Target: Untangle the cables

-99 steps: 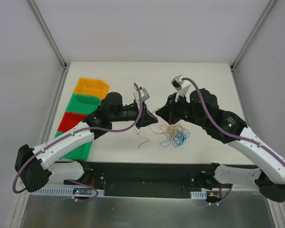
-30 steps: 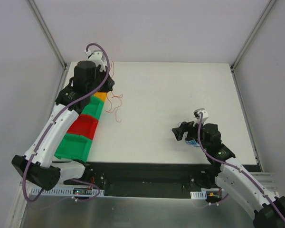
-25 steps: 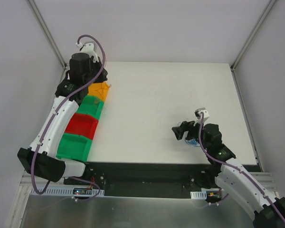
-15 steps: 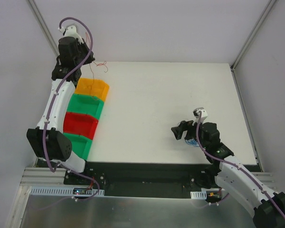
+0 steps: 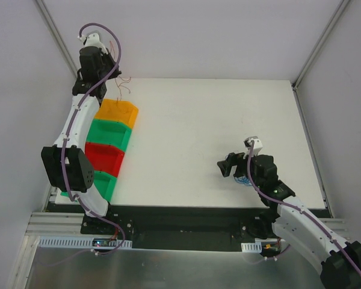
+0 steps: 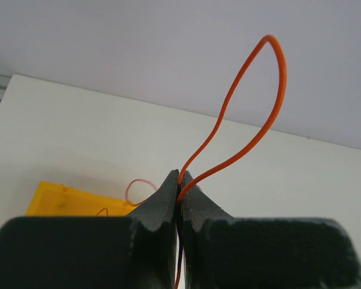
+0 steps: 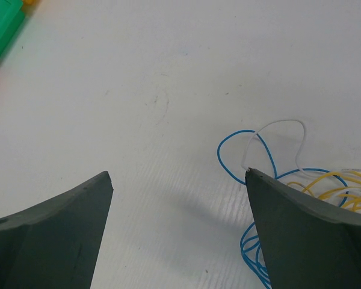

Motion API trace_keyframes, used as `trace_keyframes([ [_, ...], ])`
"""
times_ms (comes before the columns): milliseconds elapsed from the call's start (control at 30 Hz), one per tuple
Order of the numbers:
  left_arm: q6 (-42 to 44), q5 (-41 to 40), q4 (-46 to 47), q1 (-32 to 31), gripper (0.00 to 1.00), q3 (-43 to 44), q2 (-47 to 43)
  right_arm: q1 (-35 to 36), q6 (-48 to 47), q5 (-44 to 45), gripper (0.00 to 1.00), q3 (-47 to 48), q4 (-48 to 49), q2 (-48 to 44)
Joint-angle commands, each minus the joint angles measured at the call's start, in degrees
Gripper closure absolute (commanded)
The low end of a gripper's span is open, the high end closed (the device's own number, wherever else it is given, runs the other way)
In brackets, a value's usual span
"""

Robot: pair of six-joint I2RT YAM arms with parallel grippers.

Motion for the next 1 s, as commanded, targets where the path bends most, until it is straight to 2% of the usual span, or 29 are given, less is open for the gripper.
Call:
trace_keyframes([
  [0, -0.27, -0.40, 4.38, 3.88, 1.00, -7.00, -1.63, 0.12, 0.33, 0.98, 0.05, 0.88, 2.30, -0.24],
  [133, -0.02, 0.21, 9.64, 5.21, 1.00, -15.70, -3.56, 0.12, 0.33, 1.41, 0.05, 0.27, 2.30, -0.95],
  [267, 1.74, -0.04, 9.31, 5.64, 1.00, -19.13, -3.21, 0.12, 0.42, 1.94, 0.05, 0.00, 2.30, -1.12],
  [600, 4.29, -5.23, 9.74, 7.31, 1.00, -26.70, -9.36, 0.12, 0.77, 1.15, 0.05, 0.18, 2.04, -1.47],
  [733, 3.77, -6.21, 13.95, 8.02, 1.00, -31.70, -12.70, 0.12, 0.69, 1.94, 0.05, -0.26, 2.12, -1.92],
  [967, 3.15, -8.58, 10.80, 8.28, 1.00, -29.87, -11.21, 0.12, 0.77, 0.98, 0.05, 0.09, 2.91, -0.25],
])
